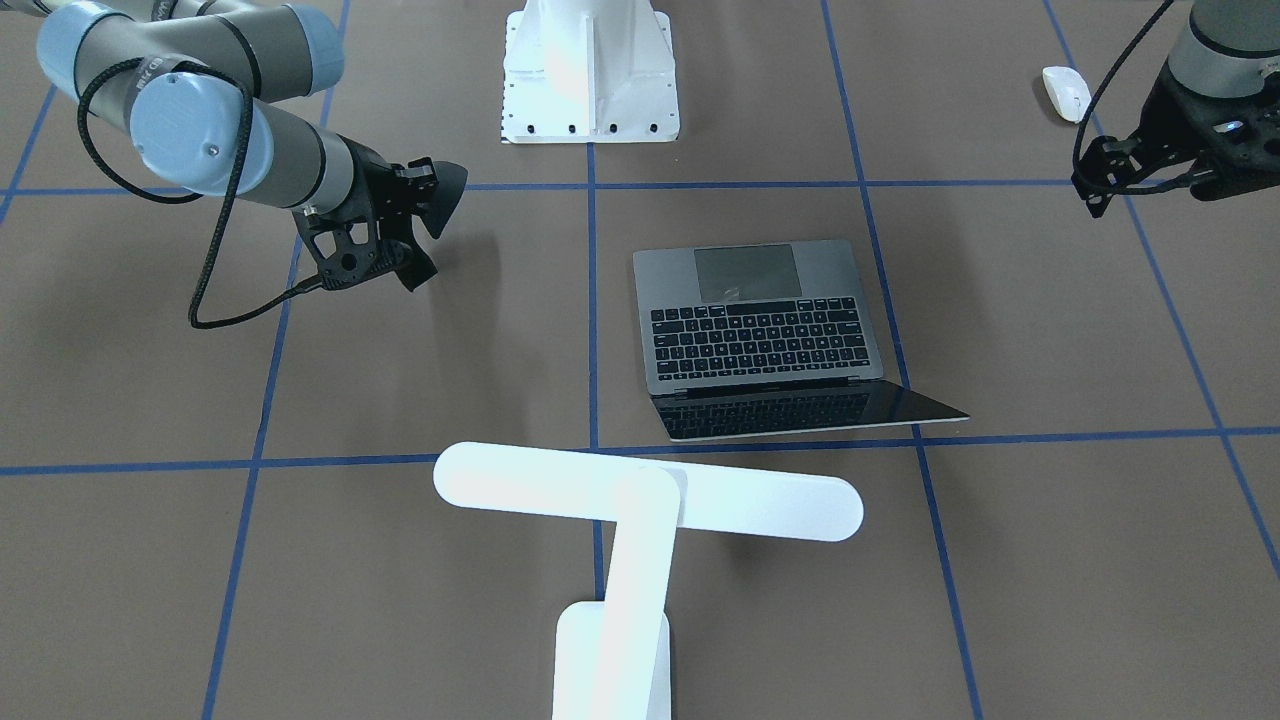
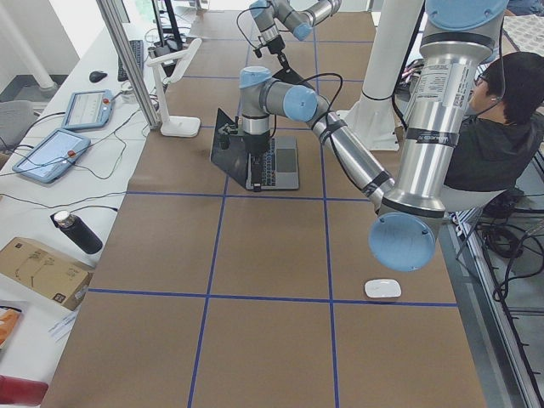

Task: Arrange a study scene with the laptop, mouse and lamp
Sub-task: 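Bring the black mouse in with the right gripper while the left gripper withdraws, then lower the hanging black mouse pad beside the laptop with the right gripper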

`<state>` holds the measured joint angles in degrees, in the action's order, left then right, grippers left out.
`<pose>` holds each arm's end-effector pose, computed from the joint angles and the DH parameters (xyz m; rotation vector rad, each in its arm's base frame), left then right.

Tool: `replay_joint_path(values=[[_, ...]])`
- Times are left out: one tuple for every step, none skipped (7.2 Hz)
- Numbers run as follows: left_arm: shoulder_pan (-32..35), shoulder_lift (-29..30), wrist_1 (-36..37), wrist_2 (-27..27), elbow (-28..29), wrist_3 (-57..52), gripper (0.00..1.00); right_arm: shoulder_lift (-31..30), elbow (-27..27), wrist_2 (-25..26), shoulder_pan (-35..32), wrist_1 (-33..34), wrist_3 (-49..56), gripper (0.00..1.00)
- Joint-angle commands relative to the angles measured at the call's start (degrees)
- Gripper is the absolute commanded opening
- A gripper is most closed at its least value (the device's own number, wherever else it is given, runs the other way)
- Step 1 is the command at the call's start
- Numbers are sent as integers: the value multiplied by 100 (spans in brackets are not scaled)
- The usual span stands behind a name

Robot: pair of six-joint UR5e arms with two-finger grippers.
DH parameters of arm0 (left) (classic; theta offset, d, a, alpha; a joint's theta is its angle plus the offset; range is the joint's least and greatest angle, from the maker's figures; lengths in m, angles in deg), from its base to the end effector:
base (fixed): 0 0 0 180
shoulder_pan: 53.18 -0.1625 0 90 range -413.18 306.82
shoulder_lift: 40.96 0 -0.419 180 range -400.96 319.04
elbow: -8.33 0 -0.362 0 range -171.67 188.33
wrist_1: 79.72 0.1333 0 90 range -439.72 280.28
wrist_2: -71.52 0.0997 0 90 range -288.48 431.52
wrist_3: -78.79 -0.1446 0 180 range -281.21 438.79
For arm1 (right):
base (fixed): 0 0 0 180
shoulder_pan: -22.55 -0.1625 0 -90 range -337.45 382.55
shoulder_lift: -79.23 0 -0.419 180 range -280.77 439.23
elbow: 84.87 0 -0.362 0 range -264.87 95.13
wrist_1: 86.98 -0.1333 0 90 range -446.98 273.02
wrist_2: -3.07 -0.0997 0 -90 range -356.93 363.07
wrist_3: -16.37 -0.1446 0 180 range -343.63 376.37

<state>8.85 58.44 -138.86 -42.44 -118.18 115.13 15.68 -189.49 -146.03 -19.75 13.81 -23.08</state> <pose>0.1456 -0.4332 0.4176 -0.0021 0.4898 -0.0882 -0.4251 -0.3992 0.3137 -0.3472 -1.0647 -0.4010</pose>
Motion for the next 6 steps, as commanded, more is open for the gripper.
replay_joint_path(values=[[10,0,-1,6,12,-4,100,437,432,4,117,-15,-36,0],[10,-26,-1,6,12,-4,100,527,643,4,126,-320,-36,0],[28,-35,-9,6,12,-4,100,615,941,4,135,-680,-36,0],[45,-35,-1,6,12,-4,100,807,1161,4,126,-762,-132,0],[54,-35,-1,6,30,-4,100,922,1216,4,135,-789,-264,0],[72,-35,-1,6,47,-4,100,1132,1555,13,135,-963,-265,0]])
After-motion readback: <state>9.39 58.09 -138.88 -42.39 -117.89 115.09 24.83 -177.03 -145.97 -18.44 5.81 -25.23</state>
